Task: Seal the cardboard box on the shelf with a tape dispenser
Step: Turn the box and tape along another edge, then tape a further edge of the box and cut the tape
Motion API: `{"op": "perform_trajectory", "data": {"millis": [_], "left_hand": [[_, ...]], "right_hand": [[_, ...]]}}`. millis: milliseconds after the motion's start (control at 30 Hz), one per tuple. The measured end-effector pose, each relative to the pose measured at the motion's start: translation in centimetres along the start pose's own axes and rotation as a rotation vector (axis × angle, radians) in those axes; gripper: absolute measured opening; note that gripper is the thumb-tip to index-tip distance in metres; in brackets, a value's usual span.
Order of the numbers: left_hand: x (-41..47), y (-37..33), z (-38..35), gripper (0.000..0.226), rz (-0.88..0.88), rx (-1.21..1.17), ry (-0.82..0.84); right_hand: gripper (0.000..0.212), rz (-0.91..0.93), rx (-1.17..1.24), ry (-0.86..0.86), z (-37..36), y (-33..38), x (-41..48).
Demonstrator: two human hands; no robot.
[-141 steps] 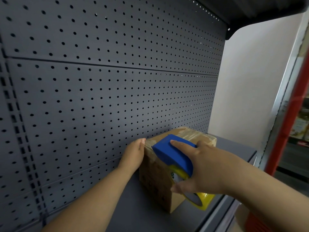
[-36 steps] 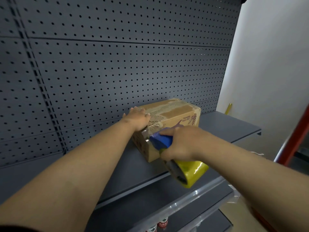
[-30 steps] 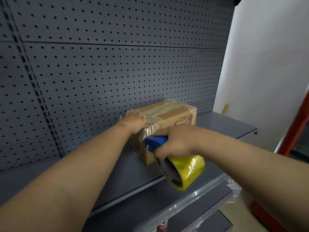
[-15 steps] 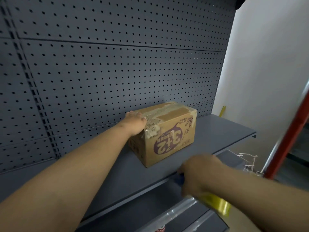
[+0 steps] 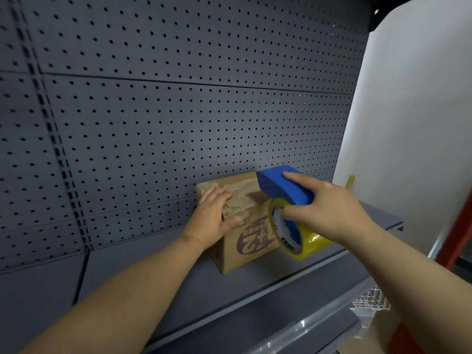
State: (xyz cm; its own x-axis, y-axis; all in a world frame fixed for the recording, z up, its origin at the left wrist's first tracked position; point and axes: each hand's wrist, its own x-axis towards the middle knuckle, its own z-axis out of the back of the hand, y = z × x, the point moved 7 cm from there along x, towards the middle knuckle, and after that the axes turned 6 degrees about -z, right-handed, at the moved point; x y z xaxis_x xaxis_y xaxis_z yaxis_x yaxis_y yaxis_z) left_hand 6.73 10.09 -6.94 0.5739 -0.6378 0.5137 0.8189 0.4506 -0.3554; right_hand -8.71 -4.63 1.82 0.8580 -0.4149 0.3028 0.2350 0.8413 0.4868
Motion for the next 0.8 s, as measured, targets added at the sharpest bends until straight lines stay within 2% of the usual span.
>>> {"op": "perform_trajectory", "data": {"millis": [33, 200, 333, 433, 533, 600, 700, 733, 800], "left_hand": [[0.0, 0.2, 0.0, 0.122, 0.019, 0.02, -0.017], [0.1, 0.2, 0.2, 0.086, 0.096, -0.06, -0.191], [0.2, 0.6, 0.0, 0.077, 0.101, -0.085, -0.115], [0.4, 0.7, 0.2, 0.059, 0.111, -0.059, 0.039], [0.5, 0.8, 0.6, 0.044, 0.131, -0.125, 0.067], [0.4, 0.7, 0.2, 0.053, 0.136, -0.076, 0.053], [0.4, 0.5, -0.3, 0.052, 0.127, -0.031, -0.028], [0.5, 0.4, -0.4, 0.061, 0.124, -0.044, -0.039], [0.6, 0.4, -0.4, 0.097, 0.126, -0.039, -0.008]], "right_hand": [[0.071, 0.008, 0.019, -0.005, 0.0, -0.3, 0.0], [0.071, 0.039, 0.107, 0.008, 0.0, -1.9, -0.3], [0.071, 0.07, 0.126, 0.031, -0.3, -3.2, -0.7], [0.072, 0.075, 0.152, 0.043, -0.3, -4.0, -0.7], [0.072, 0.085, 0.173, 0.043, -0.1, -4.4, 0.0], [0.072, 0.092, 0.196, 0.039, 0.2, -4.4, 0.9], [0.071, 0.111, 0.231, 0.014, 1.3, -4.0, 2.4], [0.07, 0.121, 0.253, 0.005, 1.8, -3.7, 2.9], [0.069, 0.155, 0.302, -0.001, 2.7, -3.1, 4.1]]}}
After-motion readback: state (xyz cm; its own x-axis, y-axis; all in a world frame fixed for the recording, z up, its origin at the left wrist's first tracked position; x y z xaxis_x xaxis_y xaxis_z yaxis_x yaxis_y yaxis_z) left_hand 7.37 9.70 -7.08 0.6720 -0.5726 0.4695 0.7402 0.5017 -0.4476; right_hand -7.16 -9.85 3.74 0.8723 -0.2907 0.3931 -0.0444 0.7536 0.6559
